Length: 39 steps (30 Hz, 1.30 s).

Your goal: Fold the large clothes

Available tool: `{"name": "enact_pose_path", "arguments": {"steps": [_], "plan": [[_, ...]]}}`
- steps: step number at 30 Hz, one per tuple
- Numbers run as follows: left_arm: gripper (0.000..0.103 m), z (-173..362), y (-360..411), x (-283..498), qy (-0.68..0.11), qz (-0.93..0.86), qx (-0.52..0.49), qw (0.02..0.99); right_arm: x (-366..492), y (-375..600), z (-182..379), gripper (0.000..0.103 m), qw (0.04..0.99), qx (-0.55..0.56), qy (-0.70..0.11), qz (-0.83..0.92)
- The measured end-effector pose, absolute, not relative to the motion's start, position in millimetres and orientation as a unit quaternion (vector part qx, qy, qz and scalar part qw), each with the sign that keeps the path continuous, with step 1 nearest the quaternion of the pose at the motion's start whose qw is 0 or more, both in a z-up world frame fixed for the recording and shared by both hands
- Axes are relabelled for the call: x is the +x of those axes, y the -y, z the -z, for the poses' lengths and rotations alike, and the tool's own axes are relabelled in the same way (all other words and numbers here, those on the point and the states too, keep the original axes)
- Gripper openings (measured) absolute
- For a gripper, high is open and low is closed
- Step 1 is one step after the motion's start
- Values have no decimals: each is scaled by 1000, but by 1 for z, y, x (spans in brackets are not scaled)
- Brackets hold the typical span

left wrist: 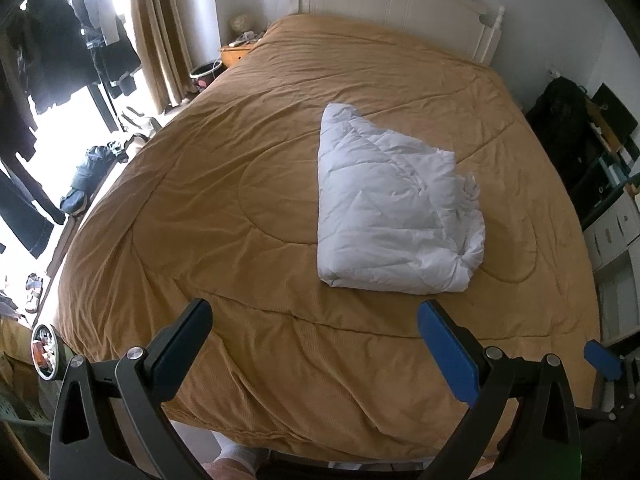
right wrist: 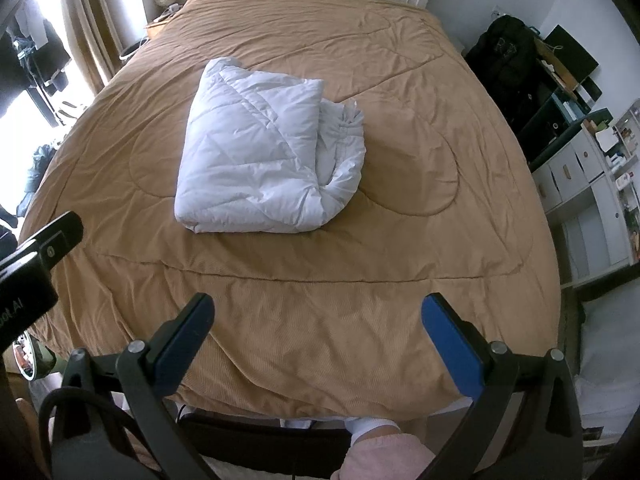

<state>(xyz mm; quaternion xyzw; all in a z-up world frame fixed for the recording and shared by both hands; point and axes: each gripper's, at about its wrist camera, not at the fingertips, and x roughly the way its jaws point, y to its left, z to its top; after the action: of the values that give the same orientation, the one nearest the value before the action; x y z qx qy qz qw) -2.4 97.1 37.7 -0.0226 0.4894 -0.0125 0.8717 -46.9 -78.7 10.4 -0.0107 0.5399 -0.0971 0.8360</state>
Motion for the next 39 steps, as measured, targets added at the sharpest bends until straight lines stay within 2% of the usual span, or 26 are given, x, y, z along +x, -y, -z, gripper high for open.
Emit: {"name": "enact_pose_path", "arguments": {"steps": [39], "plan": [[102,-37,-98,-10,-494,6,-13,869,-45,81,-9,103,840,-10,-536,87]]}}
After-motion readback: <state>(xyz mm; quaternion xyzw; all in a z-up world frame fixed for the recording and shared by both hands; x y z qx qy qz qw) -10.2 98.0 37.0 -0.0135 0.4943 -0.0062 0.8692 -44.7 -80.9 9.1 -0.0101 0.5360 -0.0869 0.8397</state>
